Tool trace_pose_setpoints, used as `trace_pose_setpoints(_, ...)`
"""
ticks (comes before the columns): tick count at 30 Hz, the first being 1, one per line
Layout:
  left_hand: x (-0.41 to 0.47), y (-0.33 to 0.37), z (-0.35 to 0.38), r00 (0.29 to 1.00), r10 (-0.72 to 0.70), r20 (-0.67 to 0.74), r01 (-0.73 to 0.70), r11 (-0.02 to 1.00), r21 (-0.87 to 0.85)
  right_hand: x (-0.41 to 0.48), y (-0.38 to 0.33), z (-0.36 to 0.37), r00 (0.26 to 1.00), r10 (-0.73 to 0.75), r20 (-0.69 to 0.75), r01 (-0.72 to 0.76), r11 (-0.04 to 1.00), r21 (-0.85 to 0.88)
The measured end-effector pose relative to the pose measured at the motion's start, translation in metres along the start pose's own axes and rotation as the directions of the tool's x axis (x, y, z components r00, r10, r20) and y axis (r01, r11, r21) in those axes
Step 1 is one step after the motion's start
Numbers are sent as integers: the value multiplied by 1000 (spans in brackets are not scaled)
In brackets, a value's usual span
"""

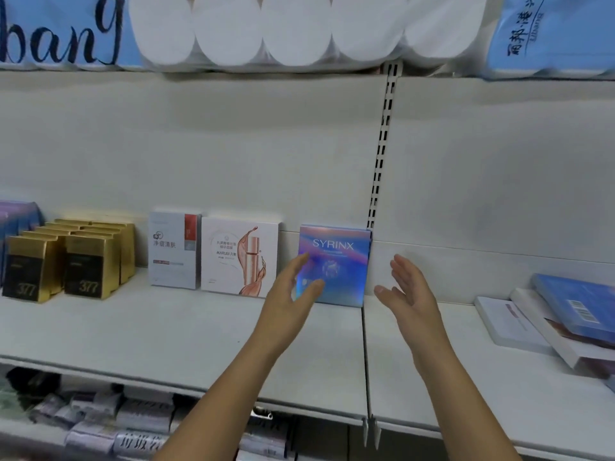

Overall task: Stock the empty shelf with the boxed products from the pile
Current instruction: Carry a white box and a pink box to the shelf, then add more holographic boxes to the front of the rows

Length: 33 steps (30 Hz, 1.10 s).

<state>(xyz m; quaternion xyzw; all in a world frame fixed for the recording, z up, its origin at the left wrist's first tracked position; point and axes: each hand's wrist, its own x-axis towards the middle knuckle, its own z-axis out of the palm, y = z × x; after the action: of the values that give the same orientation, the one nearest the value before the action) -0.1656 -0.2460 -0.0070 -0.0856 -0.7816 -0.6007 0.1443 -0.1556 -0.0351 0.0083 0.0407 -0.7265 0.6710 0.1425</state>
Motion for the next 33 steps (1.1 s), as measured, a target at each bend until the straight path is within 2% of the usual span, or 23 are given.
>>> trace_pose_setpoints(7, -62, 8, -6, 999, -41, -6, 40, 999, -36, -57, -13, -11, 993, -13, 114, 10, 1000, 27)
trace_pose_setpoints(11, -88, 19, -18, 1000, -14, 16, 15, 997, -80, -92, -21, -20, 994, -34, 108, 29, 998, 48)
trace_pose_setpoints(14, -105, 24, -20, 997, 5, 73, 6, 990, -140, -120, -30, -32, 999, -28, 45, 26, 999, 40)
trace_pose_setpoints(21, -150, 20, -1, 964, -25, 263, 88, 969, -232, -193, -40, -41, 997, 51, -50, -55, 996, -72)
trace_pose_setpoints(28, -181, 42, 57, 911, -16, 413, 135, 956, -261, -247, -54, -116, 953, 60, -297, -83, 994, -67)
trace_pose_setpoints(33, -192, 67, 117, 871, 27, 490, 111, 962, -250, -266, -53, -171, 929, 57, -365, -79, 996, -45)
